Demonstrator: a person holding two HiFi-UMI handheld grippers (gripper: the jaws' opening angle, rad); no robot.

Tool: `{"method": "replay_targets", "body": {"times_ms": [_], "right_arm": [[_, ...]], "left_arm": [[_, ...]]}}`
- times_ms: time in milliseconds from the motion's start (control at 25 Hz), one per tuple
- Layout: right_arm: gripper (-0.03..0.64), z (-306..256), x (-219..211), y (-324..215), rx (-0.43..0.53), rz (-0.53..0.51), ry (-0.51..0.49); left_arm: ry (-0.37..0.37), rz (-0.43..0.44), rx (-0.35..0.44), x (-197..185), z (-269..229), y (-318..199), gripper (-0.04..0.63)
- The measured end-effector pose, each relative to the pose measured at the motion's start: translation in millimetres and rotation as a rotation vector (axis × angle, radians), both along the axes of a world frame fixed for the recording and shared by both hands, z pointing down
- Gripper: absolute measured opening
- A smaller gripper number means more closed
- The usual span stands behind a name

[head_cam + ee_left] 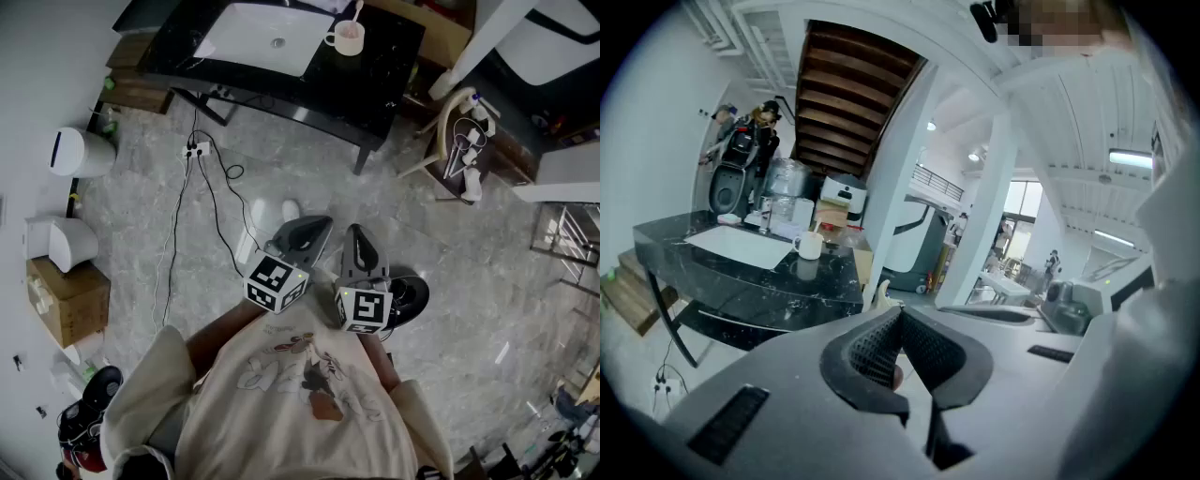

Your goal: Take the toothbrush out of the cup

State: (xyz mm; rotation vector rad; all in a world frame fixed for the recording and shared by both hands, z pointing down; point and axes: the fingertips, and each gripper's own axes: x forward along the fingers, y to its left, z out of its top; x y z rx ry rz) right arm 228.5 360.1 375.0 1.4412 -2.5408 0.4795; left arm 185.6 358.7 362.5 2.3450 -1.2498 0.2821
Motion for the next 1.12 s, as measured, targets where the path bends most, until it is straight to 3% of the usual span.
{"method": "replay_targets", "body": {"times_ms": [120, 320, 680, 920, 1120], "right_arm": [[0.018, -7, -11, 33, -0.002, -0.005, 0.005], [0.018, -18, -42, 70, 0.015, 0.019, 0.008], [0.018, -19, -142, 146, 0.0, 0.1, -0.007], [0.02, -19, -173, 170, 0.019, 0.209, -0.025], [0.02, -20, -207, 178, 0.024, 0.208, 0.005]], "left_arm": [[0.026, -0.023, 0.017, -10, -16, 26, 0.014], [0.001, 0.056, 0.072, -32, -29, 65, 0.014], [0.029, 0.045, 0.057, -135, -34, 136, 0.014], [0.02, 0.096, 0.053, -190, -22, 169, 0.015], [0.041, 0.09, 0.055, -224, -22, 179, 0.014]]}}
